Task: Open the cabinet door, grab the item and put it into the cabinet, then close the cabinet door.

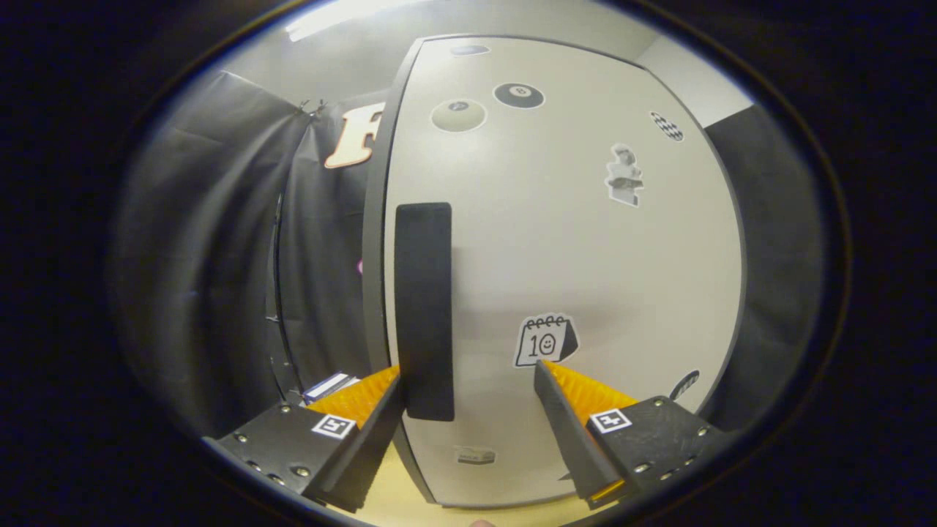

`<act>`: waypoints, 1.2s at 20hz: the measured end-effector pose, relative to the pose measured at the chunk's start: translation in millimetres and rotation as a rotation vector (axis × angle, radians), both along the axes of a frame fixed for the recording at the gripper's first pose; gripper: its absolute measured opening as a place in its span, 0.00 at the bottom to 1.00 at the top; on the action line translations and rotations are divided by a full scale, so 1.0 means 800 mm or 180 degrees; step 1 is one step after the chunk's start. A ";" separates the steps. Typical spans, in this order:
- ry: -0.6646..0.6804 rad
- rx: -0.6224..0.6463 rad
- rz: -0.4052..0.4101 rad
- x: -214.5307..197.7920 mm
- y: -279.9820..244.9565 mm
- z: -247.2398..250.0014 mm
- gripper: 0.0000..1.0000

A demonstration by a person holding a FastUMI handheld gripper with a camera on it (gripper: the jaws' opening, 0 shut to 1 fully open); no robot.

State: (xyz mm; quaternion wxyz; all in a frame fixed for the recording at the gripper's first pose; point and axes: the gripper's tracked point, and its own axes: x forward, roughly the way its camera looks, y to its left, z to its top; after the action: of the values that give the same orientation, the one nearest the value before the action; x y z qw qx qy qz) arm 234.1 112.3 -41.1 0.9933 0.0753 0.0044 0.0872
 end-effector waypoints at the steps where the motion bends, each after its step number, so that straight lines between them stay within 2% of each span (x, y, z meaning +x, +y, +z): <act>1: -0.0054 -0.0002 -0.0007 -0.006 -0.004 0.007 1.00; 6: 0.0016 -0.0036 -0.0028 -0.056 -0.022 0.008 1.00; 13: 0.0040 -0.0325 -0.0208 -0.186 -0.069 0.016 1.00; 18: 0.0112 -0.0228 -0.0282 -0.273 -0.100 0.023 1.00; 24: 0.0118 -0.0117 -0.0489 -0.331 -0.145 0.029 1.00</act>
State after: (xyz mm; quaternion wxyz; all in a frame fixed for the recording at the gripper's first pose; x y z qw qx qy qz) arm -30.6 -3.3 -18.1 0.9981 0.0587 0.0186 0.0093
